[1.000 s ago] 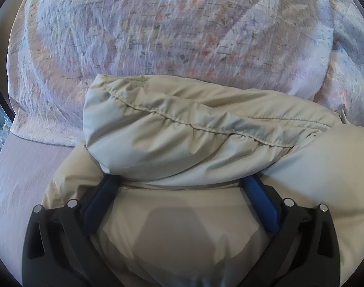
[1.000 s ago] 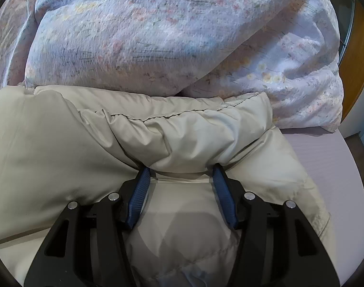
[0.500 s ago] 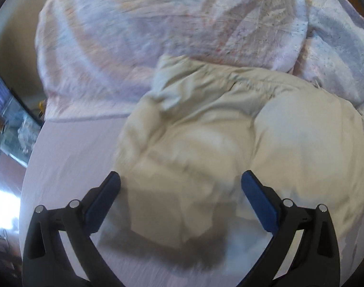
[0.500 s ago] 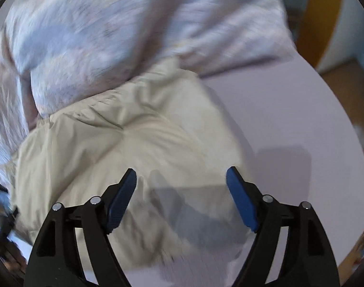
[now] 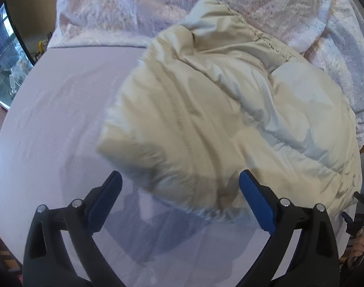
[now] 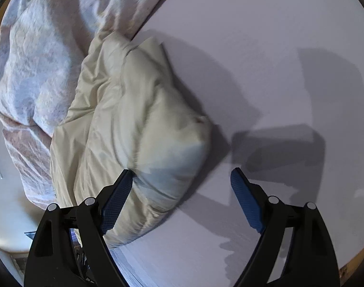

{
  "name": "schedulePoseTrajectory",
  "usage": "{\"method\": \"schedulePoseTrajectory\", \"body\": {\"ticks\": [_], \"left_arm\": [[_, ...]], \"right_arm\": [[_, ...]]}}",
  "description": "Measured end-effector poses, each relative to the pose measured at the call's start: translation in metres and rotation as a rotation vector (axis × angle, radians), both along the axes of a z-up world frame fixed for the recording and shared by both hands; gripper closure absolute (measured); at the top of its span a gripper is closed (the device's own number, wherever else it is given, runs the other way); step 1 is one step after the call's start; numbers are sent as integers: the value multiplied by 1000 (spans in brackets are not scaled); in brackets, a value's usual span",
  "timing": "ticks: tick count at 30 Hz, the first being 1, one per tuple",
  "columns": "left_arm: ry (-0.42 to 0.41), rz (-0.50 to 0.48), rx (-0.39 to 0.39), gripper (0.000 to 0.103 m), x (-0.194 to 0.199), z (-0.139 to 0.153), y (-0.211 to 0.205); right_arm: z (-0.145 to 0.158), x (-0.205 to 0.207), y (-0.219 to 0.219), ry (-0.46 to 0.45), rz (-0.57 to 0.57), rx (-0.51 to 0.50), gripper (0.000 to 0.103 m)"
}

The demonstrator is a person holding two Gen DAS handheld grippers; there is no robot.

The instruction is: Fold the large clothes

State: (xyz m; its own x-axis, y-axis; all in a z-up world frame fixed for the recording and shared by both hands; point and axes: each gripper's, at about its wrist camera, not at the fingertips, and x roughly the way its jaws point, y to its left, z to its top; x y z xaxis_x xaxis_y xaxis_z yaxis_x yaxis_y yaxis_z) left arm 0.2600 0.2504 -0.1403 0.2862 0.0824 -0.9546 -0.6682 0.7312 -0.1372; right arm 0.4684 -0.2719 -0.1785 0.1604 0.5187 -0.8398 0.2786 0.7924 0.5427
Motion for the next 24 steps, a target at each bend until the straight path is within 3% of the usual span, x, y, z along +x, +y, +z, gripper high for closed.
{"method": "schedulePoseTrajectory", "body": {"ticks": [2, 8, 15, 19, 24], "left_arm": [[1, 10, -10, 9, 5, -4, -1], [-19, 71, -28, 17, 15, -9, 7], [-102, 156, -45, 51, 5, -9, 11], [-140, 160, -41, 74, -3, -1, 10], [-161, 121, 3, 81, -13, 15, 3]], "right_arm": [[1, 4, 11, -5, 13, -20, 19], [1, 9, 32, -13, -4, -28, 42], [13, 5, 42, -54, -36, 16, 73], [20, 0, 47, -85, -42, 20, 80], [27, -2, 42, -96, -30, 23, 83]]}}
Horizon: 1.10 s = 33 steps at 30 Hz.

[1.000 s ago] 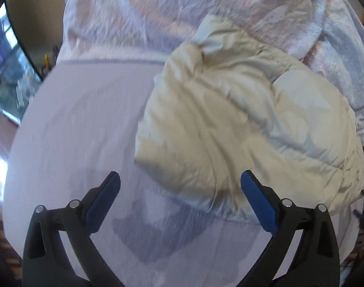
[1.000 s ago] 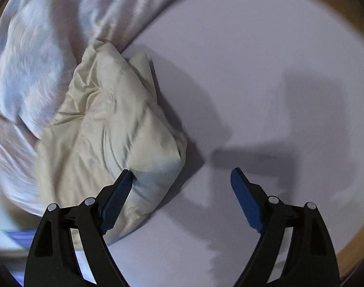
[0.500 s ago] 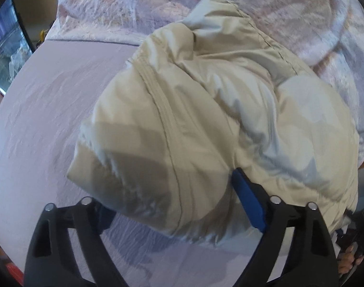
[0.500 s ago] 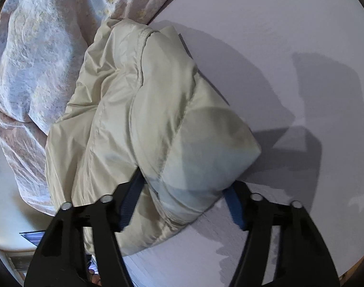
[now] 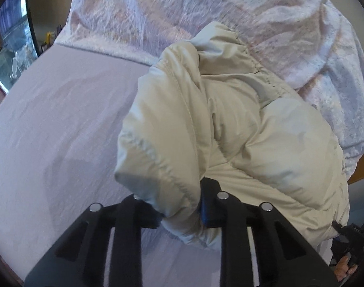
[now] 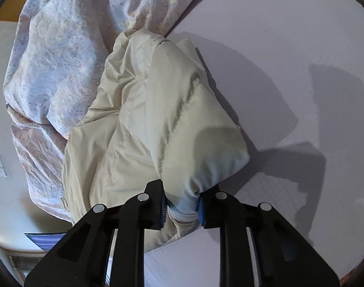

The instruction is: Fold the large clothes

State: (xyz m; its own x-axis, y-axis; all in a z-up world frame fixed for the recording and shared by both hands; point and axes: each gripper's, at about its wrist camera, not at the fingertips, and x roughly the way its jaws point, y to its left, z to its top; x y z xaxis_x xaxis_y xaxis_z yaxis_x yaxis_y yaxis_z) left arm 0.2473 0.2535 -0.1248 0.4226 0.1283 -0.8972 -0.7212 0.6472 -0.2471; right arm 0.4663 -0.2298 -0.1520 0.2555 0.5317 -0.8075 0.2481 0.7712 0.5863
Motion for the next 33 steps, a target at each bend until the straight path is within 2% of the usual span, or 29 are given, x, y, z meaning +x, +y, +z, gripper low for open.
{"method": "schedulePoseTrajectory", "body": {"ticks": [5, 9, 16, 19, 20, 21, 24, 26, 28, 31, 33], "left_arm": [[2, -41, 23, 81, -23, 19, -6], [25, -64, 30, 81, -59, 27, -12], [70, -69, 18, 79, -115, 29, -26], [92, -83, 44, 76, -122, 27, -34], [100, -82, 51, 75, -122, 26, -36], [110, -75, 53, 72, -122, 25, -36], [133, -57, 56, 65, -122, 23, -37], [151, -56, 66, 58, -121, 22, -38], [173, -56, 78, 45, -120, 21, -39], [194, -63, 98, 35, -120, 20, -41], [198, -68, 100, 30, -120, 19, -42]], "right_arm": [[5, -15, 1, 22, 50, 12, 84], [2, -39, -1, 53, 102, 19, 84], [-1, -74, -4, 81, 176, -1, 84], [4, -76, -3, 59, 204, -84, 75], [7, -75, -1, 54, 210, -116, 68], [11, -75, -1, 45, 217, -157, 59], [22, -76, -6, 5, 216, -236, 45], [28, -76, -11, -15, 207, -282, 41], [37, -74, -14, -47, 192, -352, 39], [47, -71, -17, -97, 185, -420, 39], [56, -67, -11, -151, 189, -500, 39]]}}
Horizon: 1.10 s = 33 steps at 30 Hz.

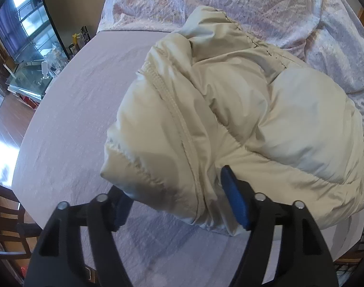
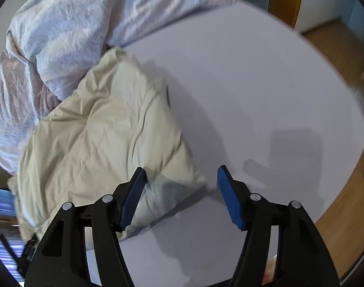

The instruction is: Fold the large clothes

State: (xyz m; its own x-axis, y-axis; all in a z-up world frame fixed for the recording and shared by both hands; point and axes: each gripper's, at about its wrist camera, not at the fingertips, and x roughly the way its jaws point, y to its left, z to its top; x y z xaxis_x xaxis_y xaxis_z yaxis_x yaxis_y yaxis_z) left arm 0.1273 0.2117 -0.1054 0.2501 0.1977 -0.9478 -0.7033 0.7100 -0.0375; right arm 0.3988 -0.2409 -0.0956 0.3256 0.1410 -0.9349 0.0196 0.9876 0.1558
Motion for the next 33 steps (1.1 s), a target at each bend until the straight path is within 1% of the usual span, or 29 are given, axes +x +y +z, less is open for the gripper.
{"method": "schedulePoseTrajectory", "body": {"ticks": [1, 3, 5, 8, 13, 18, 22, 26, 28, 33], "left_arm": [[1, -3, -3, 26, 0, 0, 0], [-1, -11, -9, 24, 0, 1, -1], [-4, -16, -17, 22, 1, 1, -2], [-11, -13, -30, 21, 1, 0, -3], [-18, -11, -35, 21, 2, 0, -6], [-28, 10, -50, 21, 1, -2, -4], [-37, 35, -63, 19, -1, -3, 1], [-43, 53, -77, 18, -3, -5, 8], [-48, 61, -86, 18, -2, -5, 11], [-56, 89, -105, 18, -1, -8, 20]], "right_arm": [[3, 1, 3, -20, 7, -19, 39], [13, 3, 11, -61, 38, -24, 39], [20, 6, 32, -90, 91, -13, 39], [25, 3, 70, -116, 200, 11, 39], [20, -10, 135, -107, 361, 51, 39], [15, -27, 176, -91, 464, 55, 39], [8, -39, 196, -67, 517, 58, 39], [-6, -45, 212, -31, 547, 12, 39], [-15, -46, 218, -18, 553, -12, 39], [-30, -45, 222, -1, 549, -28, 36]]}}
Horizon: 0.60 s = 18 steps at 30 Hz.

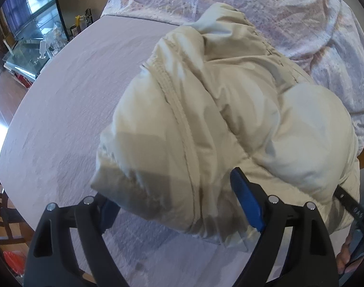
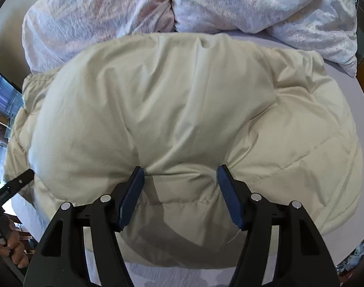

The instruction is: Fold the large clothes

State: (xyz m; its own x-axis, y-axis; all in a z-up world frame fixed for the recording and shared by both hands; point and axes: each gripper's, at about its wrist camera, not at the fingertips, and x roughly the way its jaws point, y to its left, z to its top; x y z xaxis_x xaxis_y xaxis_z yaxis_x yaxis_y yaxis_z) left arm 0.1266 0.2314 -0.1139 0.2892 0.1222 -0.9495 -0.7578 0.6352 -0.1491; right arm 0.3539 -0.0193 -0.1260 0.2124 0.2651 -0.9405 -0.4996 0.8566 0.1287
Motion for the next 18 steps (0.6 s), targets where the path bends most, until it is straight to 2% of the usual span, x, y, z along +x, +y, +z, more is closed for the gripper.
{"method": "schedulePoseTrajectory", "body": {"ticks": [8, 18], "left_arm": [[-33, 28, -35, 17, 6, -4, 9], [-85, 79, -100, 17, 14, -11, 18]], "right_arm": [[-23, 1, 8, -22, 0, -16, 32], [-29, -2, 5, -37, 4, 6, 32]]}}
